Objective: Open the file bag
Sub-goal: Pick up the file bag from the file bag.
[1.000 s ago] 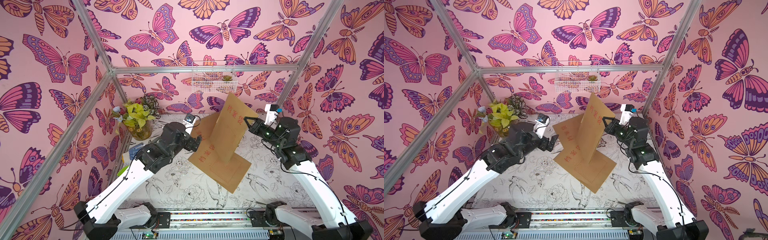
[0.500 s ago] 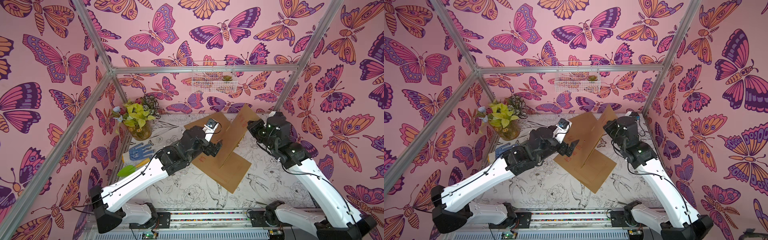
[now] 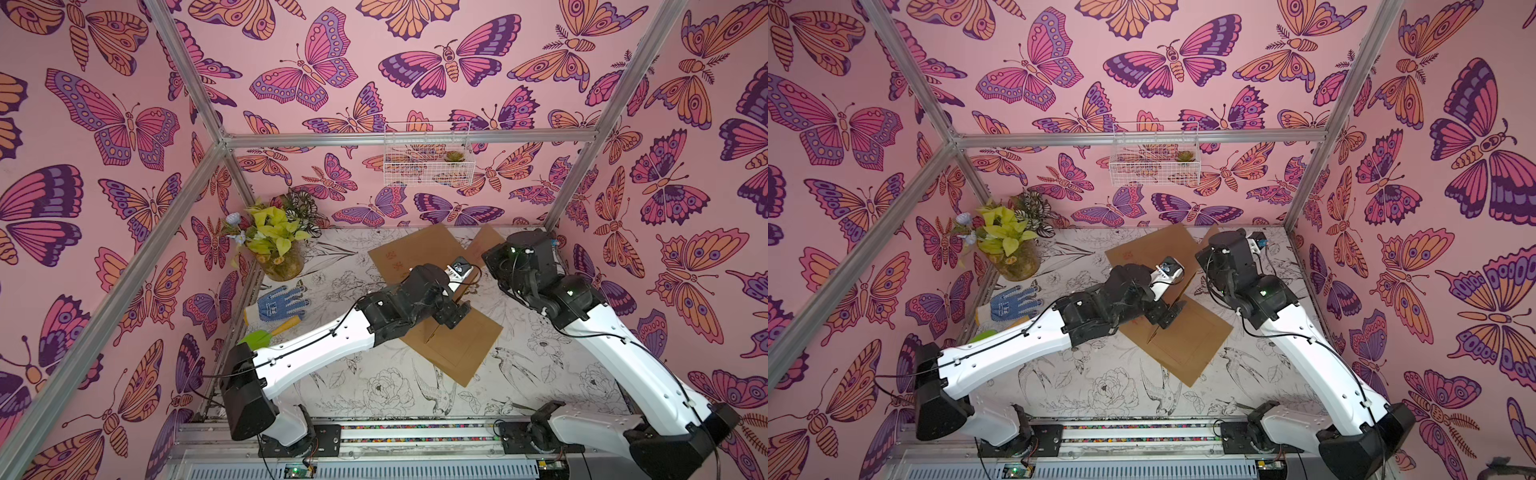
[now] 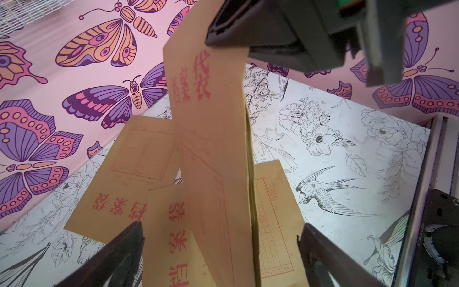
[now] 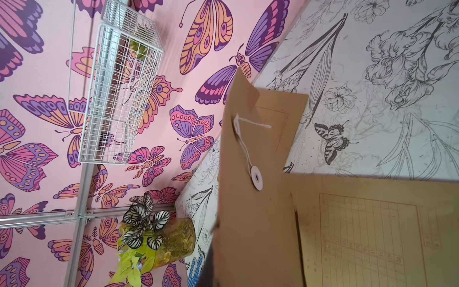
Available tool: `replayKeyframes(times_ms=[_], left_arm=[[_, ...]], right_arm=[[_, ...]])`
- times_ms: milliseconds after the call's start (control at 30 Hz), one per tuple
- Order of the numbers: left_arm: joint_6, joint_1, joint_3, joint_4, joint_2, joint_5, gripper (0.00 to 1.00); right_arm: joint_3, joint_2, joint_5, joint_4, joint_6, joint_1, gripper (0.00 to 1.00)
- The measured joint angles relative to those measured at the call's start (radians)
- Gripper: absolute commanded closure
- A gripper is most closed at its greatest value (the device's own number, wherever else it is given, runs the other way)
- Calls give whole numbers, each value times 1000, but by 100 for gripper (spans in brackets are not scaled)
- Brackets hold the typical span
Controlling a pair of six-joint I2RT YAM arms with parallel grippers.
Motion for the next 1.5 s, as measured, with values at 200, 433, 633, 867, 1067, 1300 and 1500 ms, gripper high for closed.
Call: replayKeyframes(times_ms=[200,433,633,867,1067,1300,1500], left_arm=[[29,-21,39,0,68,-33,22],[46,-30,64,6,109,-100,67],[38,-31,63,10,109,-142,91],[10,-33,58,10,107,-175,98],[-23,-30,23,2,68,-198,98],[-77,19,-14,-29,-31,-154,100],[-124,127,-60,-43,-131,-9,100]], right_arm=[[0,-10,-1,-3,19,5,100],[-13,-37,-15,11,45,5,100],[-50,-38,-18,36,62,5,100],[-64,-40,-19,57,60,6,66],[-95,-72,-23,150,-51,6,1],[-168,-130,-74,277,-320,6,1],[-227,-193,-149,371,-605,6,0]])
